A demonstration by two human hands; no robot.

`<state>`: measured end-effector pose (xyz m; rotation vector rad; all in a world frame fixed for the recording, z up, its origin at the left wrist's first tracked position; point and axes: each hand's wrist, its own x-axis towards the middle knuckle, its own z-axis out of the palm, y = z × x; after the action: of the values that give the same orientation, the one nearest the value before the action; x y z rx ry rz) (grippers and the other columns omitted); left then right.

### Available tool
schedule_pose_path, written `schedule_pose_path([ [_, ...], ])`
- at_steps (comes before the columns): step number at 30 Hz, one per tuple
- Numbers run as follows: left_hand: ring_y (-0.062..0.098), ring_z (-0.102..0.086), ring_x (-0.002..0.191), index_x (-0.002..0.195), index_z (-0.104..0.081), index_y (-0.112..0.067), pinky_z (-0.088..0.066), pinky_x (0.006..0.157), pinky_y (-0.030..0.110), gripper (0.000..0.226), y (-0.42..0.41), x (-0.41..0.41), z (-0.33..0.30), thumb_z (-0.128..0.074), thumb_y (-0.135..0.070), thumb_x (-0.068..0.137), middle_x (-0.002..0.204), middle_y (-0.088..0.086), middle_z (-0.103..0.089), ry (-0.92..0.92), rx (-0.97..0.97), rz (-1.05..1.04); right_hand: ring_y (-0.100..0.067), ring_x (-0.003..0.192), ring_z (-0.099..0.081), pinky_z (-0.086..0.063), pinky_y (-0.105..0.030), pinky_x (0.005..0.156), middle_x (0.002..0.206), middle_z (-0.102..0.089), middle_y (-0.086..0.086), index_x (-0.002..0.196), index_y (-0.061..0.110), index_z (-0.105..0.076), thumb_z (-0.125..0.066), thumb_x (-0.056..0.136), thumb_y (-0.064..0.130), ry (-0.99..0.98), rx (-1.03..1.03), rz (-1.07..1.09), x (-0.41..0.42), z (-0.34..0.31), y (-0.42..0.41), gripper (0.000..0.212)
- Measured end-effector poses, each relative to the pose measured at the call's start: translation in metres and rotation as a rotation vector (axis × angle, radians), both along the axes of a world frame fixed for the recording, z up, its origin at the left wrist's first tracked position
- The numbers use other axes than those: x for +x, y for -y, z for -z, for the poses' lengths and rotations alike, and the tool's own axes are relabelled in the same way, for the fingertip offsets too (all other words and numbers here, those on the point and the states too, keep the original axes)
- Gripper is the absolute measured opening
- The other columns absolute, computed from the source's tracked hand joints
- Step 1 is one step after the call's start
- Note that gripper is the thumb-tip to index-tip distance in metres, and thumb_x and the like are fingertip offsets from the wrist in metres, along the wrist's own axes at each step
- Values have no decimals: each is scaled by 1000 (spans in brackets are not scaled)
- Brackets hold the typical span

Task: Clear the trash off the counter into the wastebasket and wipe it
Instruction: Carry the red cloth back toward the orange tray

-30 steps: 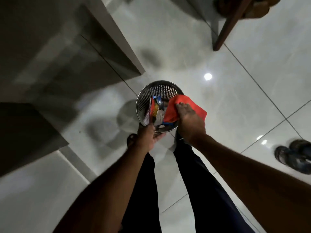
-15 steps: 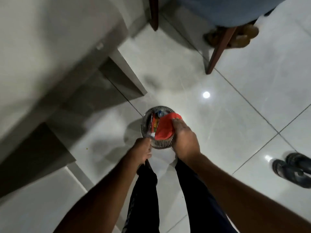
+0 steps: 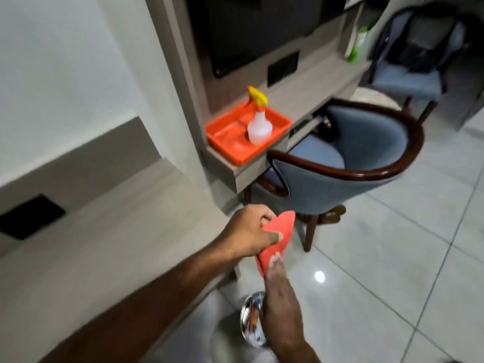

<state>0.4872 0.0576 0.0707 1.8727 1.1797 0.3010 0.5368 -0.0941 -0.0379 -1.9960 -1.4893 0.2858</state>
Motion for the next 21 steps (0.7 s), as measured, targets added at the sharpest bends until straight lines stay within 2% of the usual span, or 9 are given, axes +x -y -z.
schedule_pose_path([
  [2,2,-55,61,87,-73,-22,-46,59,22,23,-10,-2,-54,-80,-26,66,70,-10,-66,-45,138,139,-33,133,-48,-46,-38,102,144,-44,-24,140,-7,-41,-64,80,-4,-91,141,-43,-8,-29,-17,65],
  [5,8,-62,70,91,-74,-23,-51,65,27,23,-35,1,-120,-81,-26,69,79,-10,-69,-16,209,251,-18,143,-34,-36,-28,111,157,-33,-11,153,16,-20,-53,93,33,-266,351,14,-1,-64,-49,71],
  [9,15,-70,83,93,-75,-18,-58,77,36,21,-91,12,-174,-82,-20,74,91,1,-77,70,180,319,-10,139,-38,-39,-37,111,154,-33,1,151,27,-14,-69,74,55,-827,402,171,45,-91,-115,99],
  [11,6,-65,74,91,-75,-14,-56,71,29,16,-130,22,-179,-81,-12,76,83,-3,-76,82,165,281,-10,127,-53,-49,-32,100,142,-49,0,145,26,-29,-80,64,49,-1048,337,86,82,-95,-155,98],
  [13,5,-63,68,91,-74,-8,-55,68,27,14,-177,33,-167,-78,-4,77,76,-5,-72,58,130,148,-18,107,-67,-58,-33,84,121,-68,-6,124,26,-56,-83,63,38,-1176,191,-65,116,-92,-200,68],
  [15,23,-66,73,92,-71,-4,-56,71,44,14,-228,44,-141,-72,-2,78,82,13,-73,-47,94,-9,-21,93,-70,-59,-37,77,109,-72,-14,107,25,-65,-82,66,29,-1186,90,-102,142,-83,-244,45],
  [16,28,-67,75,92,-70,-3,-56,70,46,14,-253,50,-126,-68,0,78,84,17,-72,-110,85,-65,-19,89,-70,-59,-36,75,107,-72,-15,105,23,-64,-80,68,25,-1165,69,-80,152,-78,-267,41],
  [19,22,-63,71,85,-67,-8,-50,59,28,17,-319,65,-75,-58,3,75,82,8,-65,-240,107,-164,-12,87,-69,-58,-35,76,103,-69,-7,112,20,-52,-78,75,14,-1037,32,-5,169,-59,-331,46],
  [21,21,-63,82,96,-61,-15,-47,64,24,25,-354,74,-43,-62,-2,75,93,0,-59,-299,172,-226,-20,90,-66,-56,-41,80,103,-64,-6,114,19,-43,-75,79,12,-915,5,5,175,-46,-371,48],
])
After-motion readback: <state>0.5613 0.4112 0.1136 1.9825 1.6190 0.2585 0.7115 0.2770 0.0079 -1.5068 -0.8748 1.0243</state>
